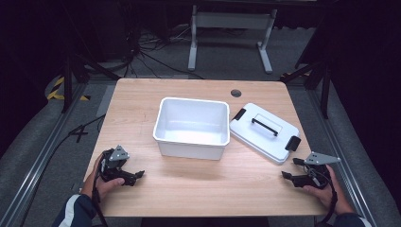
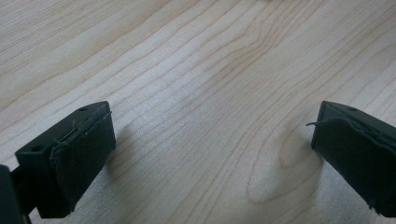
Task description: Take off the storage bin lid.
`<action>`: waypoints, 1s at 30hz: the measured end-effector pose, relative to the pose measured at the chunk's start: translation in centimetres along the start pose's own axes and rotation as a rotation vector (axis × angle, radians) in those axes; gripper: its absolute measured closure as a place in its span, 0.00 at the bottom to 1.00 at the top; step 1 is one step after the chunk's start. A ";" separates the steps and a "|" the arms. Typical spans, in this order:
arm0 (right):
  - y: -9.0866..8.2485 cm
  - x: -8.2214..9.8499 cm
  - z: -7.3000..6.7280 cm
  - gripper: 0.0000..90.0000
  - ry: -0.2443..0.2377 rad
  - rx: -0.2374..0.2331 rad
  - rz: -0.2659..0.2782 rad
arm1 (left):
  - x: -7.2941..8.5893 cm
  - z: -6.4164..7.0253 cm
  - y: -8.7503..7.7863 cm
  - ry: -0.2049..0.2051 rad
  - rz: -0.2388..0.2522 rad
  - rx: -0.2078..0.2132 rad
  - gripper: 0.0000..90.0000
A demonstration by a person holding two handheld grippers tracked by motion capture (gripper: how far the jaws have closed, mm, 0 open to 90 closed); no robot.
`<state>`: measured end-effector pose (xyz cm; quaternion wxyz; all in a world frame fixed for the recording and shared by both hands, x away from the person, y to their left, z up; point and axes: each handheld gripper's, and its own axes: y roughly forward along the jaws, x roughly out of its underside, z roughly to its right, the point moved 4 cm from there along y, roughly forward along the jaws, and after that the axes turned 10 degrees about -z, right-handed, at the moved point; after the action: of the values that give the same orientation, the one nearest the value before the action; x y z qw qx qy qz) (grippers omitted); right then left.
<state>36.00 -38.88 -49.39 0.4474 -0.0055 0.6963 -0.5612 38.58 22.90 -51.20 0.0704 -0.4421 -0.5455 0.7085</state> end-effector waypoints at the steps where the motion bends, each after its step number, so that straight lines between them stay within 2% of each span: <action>1: 0.0 0.0 0.0 0.24 0.001 0.000 0.000 | 0.0 0.0 0.0 -0.001 0.001 -0.001 0.00; 30: 0.2 -0.2 0.0 0.22 0.007 0.010 -0.002 | -0.1 -0.1 0.1 0.007 -0.001 0.003 0.00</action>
<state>36.21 -38.74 -49.42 0.4447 -0.0020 0.6949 -0.5651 38.76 22.85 -51.19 0.0732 -0.4440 -0.5446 0.7077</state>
